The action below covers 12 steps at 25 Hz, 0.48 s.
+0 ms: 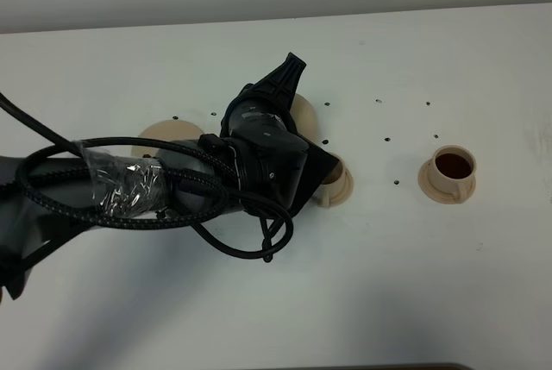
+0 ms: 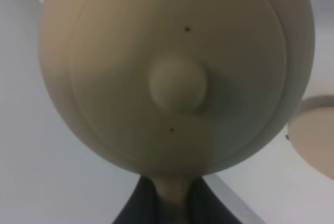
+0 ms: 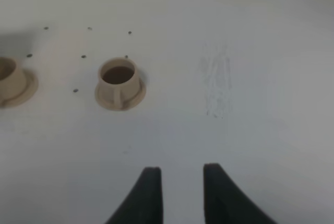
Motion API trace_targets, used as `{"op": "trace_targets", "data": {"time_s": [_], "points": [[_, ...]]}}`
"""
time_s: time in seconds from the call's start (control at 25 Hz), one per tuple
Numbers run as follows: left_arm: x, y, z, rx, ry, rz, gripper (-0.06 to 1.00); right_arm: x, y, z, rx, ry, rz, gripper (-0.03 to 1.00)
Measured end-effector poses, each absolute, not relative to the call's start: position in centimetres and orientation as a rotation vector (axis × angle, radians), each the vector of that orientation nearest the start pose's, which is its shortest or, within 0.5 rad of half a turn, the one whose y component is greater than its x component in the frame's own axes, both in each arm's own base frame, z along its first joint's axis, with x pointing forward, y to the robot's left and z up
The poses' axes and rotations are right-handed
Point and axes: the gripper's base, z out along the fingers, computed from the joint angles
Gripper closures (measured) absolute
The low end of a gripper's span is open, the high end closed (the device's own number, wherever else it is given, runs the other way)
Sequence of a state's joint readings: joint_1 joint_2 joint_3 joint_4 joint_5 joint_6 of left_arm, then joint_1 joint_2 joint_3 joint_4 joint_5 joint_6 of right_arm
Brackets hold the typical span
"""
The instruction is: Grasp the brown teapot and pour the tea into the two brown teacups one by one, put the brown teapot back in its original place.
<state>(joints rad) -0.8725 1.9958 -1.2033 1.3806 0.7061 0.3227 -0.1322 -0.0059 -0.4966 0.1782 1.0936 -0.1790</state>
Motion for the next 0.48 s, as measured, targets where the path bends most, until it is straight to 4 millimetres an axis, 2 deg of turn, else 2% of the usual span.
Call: {"op": "trace_targets", "data": {"time_s": [0.48], "points": [[30.58,-27.22,16.52,-2.878,-1.219,-1.56,0.82,-0.56,1.52,27.47,-0.06,2.061,0.022,0.78]]}}
